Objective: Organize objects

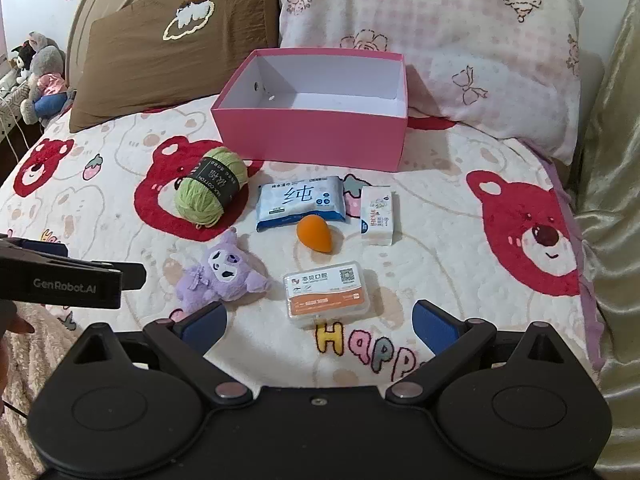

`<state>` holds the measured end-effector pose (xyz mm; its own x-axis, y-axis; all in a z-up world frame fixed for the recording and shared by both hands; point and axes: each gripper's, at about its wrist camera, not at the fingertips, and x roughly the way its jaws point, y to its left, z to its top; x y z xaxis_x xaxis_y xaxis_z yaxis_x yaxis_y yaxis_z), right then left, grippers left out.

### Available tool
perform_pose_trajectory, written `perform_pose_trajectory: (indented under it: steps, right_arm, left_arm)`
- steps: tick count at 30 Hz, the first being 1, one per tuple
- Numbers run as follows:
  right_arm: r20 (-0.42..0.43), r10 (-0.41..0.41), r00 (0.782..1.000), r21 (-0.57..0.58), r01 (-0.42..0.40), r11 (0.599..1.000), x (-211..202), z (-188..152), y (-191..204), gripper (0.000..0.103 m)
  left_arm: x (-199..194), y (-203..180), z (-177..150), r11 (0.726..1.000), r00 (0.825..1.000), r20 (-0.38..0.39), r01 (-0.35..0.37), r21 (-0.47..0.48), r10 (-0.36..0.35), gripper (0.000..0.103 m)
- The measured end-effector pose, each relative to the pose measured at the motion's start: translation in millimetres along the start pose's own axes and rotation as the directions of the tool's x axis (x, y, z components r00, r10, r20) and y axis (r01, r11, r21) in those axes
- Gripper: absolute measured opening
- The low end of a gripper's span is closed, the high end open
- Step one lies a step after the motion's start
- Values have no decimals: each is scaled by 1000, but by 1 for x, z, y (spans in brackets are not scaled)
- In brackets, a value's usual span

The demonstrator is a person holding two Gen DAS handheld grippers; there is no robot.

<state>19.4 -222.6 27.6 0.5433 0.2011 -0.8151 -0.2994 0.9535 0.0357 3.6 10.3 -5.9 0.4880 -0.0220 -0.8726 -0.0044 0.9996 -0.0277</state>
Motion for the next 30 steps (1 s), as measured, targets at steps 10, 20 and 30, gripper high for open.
perform_pose_trajectory:
  steps: [10, 20, 30]
  right_arm:
    - [-43, 24, 999, 35, -22, 999, 9, 1, -5, 101]
    - [-50, 28, 998, 54, -26, 998, 9, 3, -10, 102]
    - [-93, 21, 995, 71, -15, 997, 15, 2, -9, 103]
  left_arm:
    - [4, -4, -3, 1000, 1000, -15, 8, -1, -8, 103]
    - [8, -6, -6, 1000, 1000, -26, 7, -9, -7, 103]
    - [9, -7, -8, 1000, 1000, -30, 9, -5, -9, 103]
